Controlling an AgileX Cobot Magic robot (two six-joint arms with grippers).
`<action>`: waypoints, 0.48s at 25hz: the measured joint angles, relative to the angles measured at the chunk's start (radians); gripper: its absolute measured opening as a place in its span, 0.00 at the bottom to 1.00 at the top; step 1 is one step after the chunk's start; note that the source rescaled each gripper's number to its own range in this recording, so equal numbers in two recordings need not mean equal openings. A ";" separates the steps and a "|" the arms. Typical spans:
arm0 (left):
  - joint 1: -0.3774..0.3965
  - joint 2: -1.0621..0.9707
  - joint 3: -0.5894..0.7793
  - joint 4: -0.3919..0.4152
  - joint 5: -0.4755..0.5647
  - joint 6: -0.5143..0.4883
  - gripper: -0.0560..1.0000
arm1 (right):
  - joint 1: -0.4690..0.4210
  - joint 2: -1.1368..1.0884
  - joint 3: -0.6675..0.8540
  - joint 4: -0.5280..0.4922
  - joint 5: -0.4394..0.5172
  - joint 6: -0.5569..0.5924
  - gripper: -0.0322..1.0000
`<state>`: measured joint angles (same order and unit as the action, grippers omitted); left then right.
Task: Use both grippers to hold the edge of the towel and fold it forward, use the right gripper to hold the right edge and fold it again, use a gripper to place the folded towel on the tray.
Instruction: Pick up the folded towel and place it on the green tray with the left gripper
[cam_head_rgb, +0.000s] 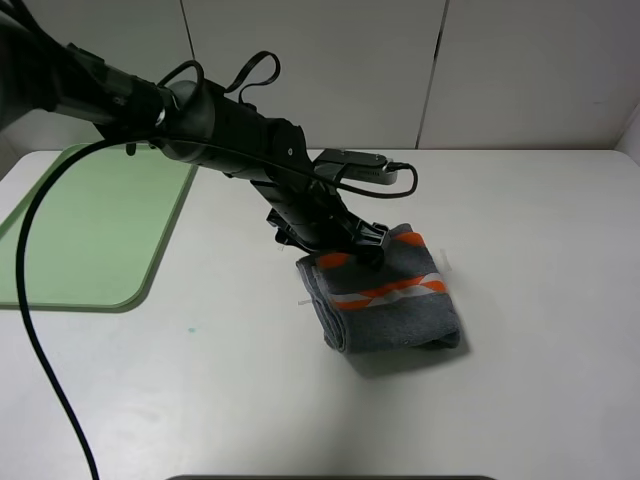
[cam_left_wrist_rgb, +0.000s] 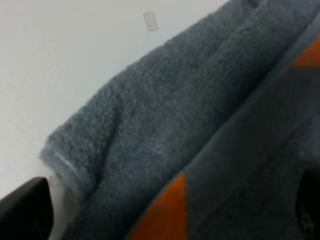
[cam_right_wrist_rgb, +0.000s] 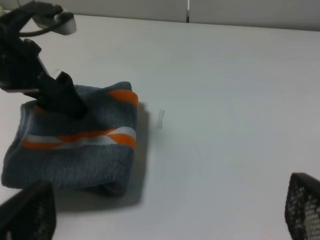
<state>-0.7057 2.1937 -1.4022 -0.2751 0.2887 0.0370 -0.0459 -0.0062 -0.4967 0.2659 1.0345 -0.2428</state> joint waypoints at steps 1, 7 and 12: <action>0.000 0.008 0.000 0.002 -0.001 0.000 0.98 | 0.000 0.000 0.000 0.000 0.000 0.000 1.00; -0.013 0.038 -0.012 0.007 -0.040 0.032 0.98 | 0.000 0.000 0.000 0.001 0.000 0.000 1.00; -0.025 0.049 -0.016 0.020 -0.054 0.042 0.97 | 0.000 0.000 0.000 0.004 0.000 0.000 1.00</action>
<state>-0.7304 2.2427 -1.4177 -0.2550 0.2347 0.0791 -0.0459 -0.0062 -0.4967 0.2701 1.0345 -0.2428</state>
